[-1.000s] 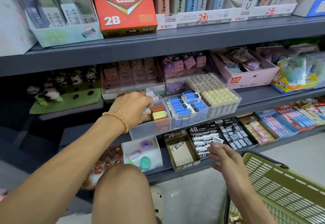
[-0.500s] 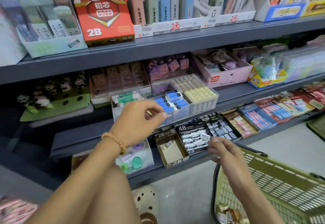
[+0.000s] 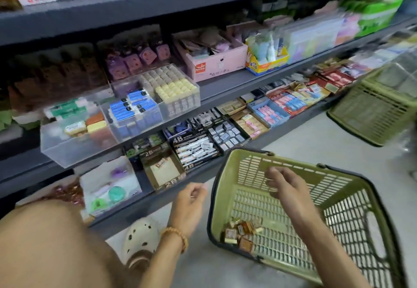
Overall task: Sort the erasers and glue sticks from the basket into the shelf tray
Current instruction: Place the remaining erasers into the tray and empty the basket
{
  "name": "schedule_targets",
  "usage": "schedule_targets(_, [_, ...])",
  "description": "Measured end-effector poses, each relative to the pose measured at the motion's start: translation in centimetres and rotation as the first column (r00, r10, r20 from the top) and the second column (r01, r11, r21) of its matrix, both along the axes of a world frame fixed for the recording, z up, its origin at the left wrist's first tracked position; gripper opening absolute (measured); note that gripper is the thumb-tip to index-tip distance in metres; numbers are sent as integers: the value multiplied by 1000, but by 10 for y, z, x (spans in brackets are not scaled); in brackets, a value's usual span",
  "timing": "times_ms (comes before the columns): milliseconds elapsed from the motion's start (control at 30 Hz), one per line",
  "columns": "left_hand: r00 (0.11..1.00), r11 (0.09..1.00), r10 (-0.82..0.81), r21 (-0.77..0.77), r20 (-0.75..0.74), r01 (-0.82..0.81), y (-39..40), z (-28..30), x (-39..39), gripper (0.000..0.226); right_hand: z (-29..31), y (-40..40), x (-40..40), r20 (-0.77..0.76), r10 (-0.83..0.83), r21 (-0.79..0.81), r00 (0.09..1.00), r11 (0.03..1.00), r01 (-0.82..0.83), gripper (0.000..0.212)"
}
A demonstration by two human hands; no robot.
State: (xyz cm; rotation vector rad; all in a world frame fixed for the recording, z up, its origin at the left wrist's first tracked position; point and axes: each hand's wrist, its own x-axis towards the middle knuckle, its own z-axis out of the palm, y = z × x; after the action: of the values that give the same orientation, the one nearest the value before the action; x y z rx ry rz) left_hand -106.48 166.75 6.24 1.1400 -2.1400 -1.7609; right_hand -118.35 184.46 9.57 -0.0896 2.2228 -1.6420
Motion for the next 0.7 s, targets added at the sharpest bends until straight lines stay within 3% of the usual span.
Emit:
schedule_targets(200, [989,998,23,-58,145,-15,29,-48,-28,13,-65,21,-18,78,152,173,985,971,-164,22])
schedule_targets(367, [979,989,14,-145,203,16,37,-76,-45,25,-127,19,-29,216,362,332,907,846,-417,36])
schedule_targets(533, [965,963,44,-267,260,28,42,-98,-51,28,-193,4,-37,356,572,359,739,646,-673,37])
schedule_targets(700, [959,940,61,-339,278,38,42,-106,-51,35,-237,-17,-53,450,742,331,497,378,-865,83])
